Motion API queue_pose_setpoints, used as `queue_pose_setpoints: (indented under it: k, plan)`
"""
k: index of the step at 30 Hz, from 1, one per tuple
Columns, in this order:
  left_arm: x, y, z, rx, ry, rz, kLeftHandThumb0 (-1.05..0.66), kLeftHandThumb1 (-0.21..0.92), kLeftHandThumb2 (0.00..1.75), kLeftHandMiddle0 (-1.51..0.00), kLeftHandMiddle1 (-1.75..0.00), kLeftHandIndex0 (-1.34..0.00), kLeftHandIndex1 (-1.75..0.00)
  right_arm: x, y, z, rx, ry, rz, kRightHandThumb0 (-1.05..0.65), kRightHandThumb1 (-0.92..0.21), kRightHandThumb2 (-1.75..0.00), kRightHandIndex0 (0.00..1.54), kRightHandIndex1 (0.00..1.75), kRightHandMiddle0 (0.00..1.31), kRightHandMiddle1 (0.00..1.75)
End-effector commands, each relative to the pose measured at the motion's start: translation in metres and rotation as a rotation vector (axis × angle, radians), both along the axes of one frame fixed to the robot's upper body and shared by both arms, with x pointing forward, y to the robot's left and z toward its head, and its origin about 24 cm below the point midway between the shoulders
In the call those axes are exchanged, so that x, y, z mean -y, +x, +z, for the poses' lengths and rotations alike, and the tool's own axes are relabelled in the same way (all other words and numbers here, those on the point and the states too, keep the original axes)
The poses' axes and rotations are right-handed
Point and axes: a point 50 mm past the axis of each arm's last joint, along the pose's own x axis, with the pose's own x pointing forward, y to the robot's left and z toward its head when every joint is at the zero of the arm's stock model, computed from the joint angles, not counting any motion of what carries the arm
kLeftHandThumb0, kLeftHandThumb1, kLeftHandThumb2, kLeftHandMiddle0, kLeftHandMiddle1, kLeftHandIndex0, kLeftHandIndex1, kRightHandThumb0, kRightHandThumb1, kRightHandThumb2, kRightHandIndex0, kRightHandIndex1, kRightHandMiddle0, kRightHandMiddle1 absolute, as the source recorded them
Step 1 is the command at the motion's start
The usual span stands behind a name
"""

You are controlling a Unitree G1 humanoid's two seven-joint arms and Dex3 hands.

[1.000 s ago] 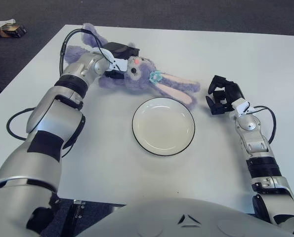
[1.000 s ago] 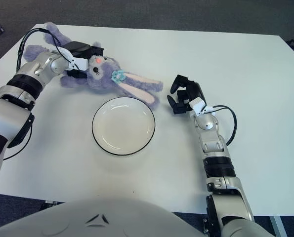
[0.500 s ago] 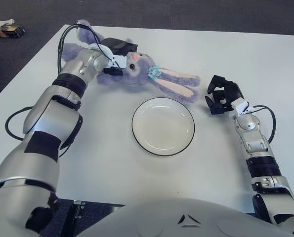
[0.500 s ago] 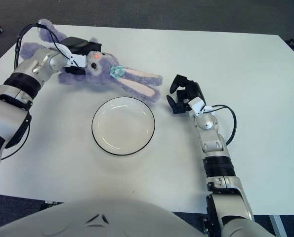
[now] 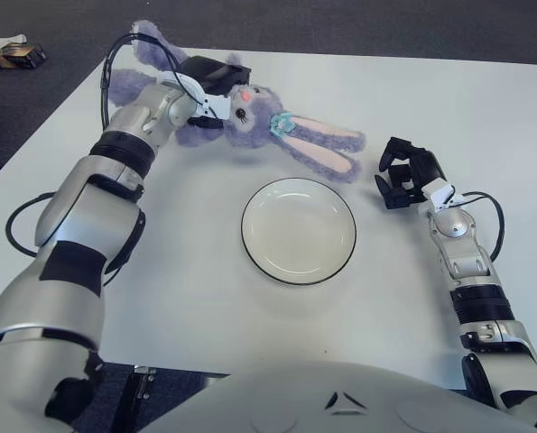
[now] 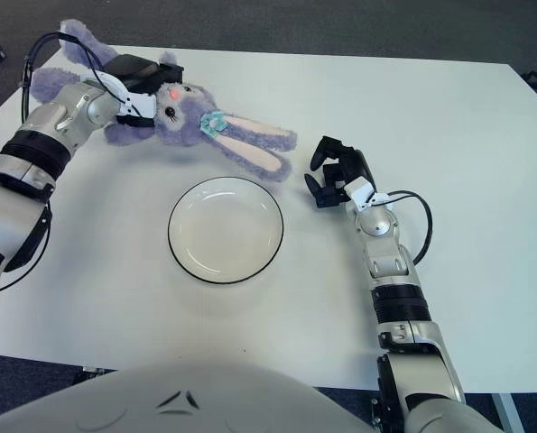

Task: Put the doll into the plate.

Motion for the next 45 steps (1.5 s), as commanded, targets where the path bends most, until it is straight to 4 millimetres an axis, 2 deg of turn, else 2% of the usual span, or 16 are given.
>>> queue_pose_setpoints:
  k: [1, 6, 19, 29, 45]
  plan:
    - [-0.002, -0.004, 0.016, 0.057, 0.006, 0.002, 0.0, -0.03, 1.67, -0.89, -1.64, -0.66, -1.75, 0.005, -0.012, -0.035, -0.177, -0.037, -0.014, -0.5, -0.28, -1.36, 1.22, 1.75, 0.65, 1.75]
    - [-0.001, -0.007, 0.017, 0.096, 0.003, -0.006, 0.0, 0.02, 1.65, -0.81, -1.72, -0.62, -1.75, 0.005, -0.011, -0.036, -0.185, -0.048, -0.013, -0.5, -0.28, -1.36, 1.2, 1.75, 0.64, 1.75]
    - [0.006, -0.021, 0.028, 0.208, -0.03, -0.083, 0.0, -0.04, 1.72, -0.85, -1.74, -0.67, -1.75, 0.005, -0.011, -0.036, -0.184, -0.048, -0.008, -0.49, -0.3, -1.34, 1.19, 1.75, 0.63, 1.75]
    - [0.01, -0.032, 0.03, 0.193, -0.064, -0.154, 0.0, -0.07, 1.75, -0.88, -1.73, -0.69, -1.75, 0.005, -0.01, -0.036, -0.182, -0.053, -0.011, -0.5, -0.28, -1.36, 1.21, 1.75, 0.64, 1.75]
    - [0.012, -0.049, 0.029, 0.149, -0.127, -0.277, 0.0, -0.06, 1.75, -0.87, -1.75, -0.7, -1.74, 0.006, -0.009, -0.037, -0.189, -0.059, -0.013, -0.49, -0.31, -1.33, 1.17, 1.75, 0.63, 1.75]
